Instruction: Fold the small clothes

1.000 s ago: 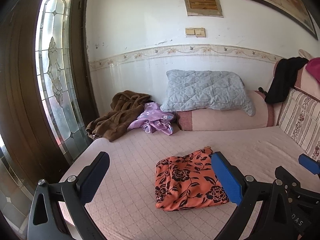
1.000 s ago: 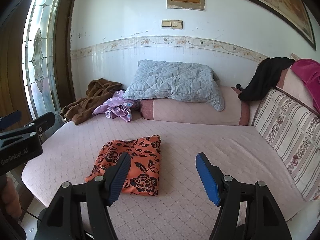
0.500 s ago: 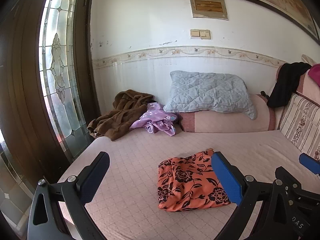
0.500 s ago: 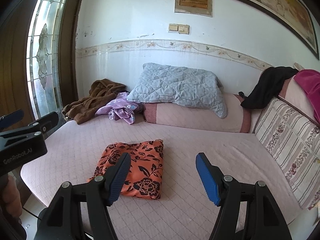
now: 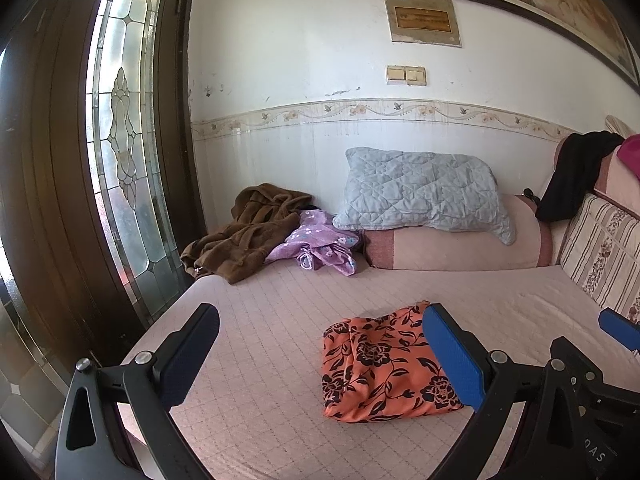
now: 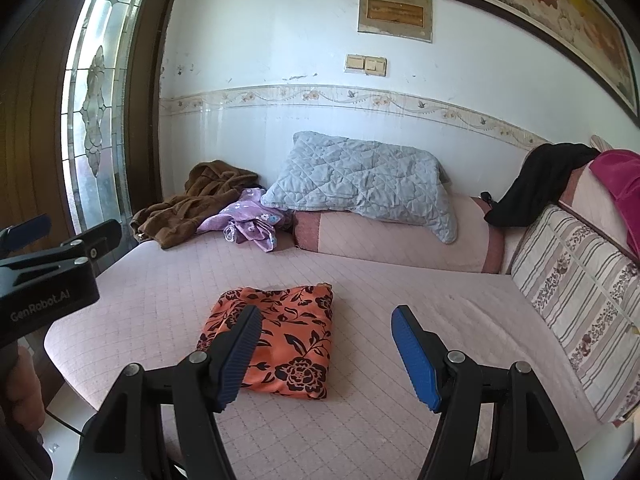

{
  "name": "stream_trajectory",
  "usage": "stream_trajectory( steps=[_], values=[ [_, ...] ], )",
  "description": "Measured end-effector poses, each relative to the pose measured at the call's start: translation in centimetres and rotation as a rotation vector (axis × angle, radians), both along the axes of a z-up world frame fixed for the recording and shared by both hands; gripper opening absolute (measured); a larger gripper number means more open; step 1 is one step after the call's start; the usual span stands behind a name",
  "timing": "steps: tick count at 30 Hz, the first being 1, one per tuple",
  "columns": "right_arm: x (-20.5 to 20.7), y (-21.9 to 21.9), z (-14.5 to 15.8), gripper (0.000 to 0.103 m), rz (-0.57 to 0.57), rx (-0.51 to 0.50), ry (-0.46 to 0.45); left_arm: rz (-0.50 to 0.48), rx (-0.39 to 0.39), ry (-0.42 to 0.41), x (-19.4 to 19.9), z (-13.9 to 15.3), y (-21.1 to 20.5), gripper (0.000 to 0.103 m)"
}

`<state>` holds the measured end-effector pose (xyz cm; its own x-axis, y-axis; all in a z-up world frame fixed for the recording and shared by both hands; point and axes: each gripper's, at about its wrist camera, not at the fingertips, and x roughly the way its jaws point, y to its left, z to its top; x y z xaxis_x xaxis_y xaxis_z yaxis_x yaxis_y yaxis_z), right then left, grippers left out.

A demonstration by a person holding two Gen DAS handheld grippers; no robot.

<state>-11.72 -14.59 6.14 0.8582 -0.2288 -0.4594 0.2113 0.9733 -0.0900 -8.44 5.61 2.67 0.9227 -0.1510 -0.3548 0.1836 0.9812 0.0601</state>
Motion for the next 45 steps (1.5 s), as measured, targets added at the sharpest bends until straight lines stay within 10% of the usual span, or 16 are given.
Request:
stream_trajectory(
  steps=[45],
  values=[
    [0.4, 1.0, -0.6, 0.071, 0.019, -0.005, 0.030, 0.052, -0.009, 0.041, 1.5, -1.1, 2.3, 0.101]
  ],
)
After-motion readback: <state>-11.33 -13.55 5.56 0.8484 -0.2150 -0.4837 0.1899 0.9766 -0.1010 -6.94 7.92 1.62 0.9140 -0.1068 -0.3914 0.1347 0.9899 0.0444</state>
